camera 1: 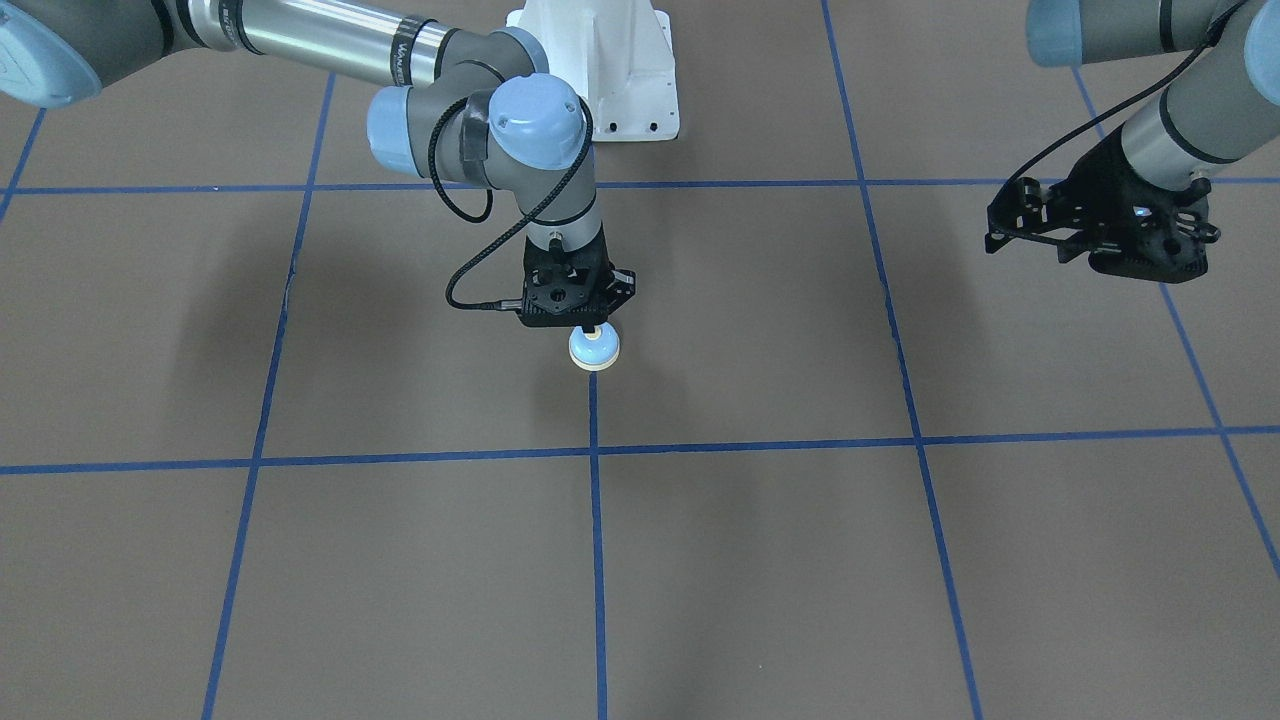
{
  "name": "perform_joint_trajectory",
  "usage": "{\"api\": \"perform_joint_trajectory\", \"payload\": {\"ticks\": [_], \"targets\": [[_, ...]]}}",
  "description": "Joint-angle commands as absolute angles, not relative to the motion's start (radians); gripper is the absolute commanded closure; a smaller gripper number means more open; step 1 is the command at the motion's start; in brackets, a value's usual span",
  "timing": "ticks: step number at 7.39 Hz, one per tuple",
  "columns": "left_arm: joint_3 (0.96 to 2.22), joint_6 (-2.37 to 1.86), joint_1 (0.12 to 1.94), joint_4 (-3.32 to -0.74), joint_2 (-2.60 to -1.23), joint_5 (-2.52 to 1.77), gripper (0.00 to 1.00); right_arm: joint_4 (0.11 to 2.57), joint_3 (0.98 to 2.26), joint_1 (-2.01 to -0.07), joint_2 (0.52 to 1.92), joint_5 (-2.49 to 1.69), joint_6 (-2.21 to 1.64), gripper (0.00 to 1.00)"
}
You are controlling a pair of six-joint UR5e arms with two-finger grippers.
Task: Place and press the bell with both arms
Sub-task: 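Move the right gripper above the bell and press down on it, then raise the right gripper off the bell and withdraw it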
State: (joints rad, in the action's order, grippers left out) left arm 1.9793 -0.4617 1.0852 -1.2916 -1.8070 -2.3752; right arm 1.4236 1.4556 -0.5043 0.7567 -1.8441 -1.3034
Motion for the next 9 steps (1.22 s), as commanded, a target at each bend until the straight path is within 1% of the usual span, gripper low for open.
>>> {"api": "perform_joint_trajectory", "payload": {"ticks": [1, 3, 5, 6, 7, 9], "targets": [[1.979, -0.462, 1.083, -1.292, -1.805, -2.375, 0.14, 1.419, 1.433, -0.508, 0.749, -1.839, -1.290, 1.00], [1.979, -0.462, 1.083, -1.292, -1.805, -2.375, 0.13, 1.407, 1.402, -0.506, 0.749, -1.842, -1.289, 1.00], [1.982, -0.462, 1.081, -1.292, -1.805, -2.375, 0.12, 1.405, 1.399, -0.508, 0.732, -1.847, -1.289, 1.00], [1.983, -0.463, 1.081, -1.292, -1.805, -2.375, 0.12, 1.411, 1.431, -0.540, 0.730, -1.885, -1.281, 1.00], [1.985, -0.463, 1.083, -1.292, -1.805, -2.375, 0.12, 1.416, 1.468, -0.598, 0.761, -1.993, -1.272, 1.00], [1.987, -0.462, 1.085, -1.292, -1.804, -2.375, 0.12, 1.416, 1.634, -0.647, 0.923, -2.026, -1.211, 1.00]]}}
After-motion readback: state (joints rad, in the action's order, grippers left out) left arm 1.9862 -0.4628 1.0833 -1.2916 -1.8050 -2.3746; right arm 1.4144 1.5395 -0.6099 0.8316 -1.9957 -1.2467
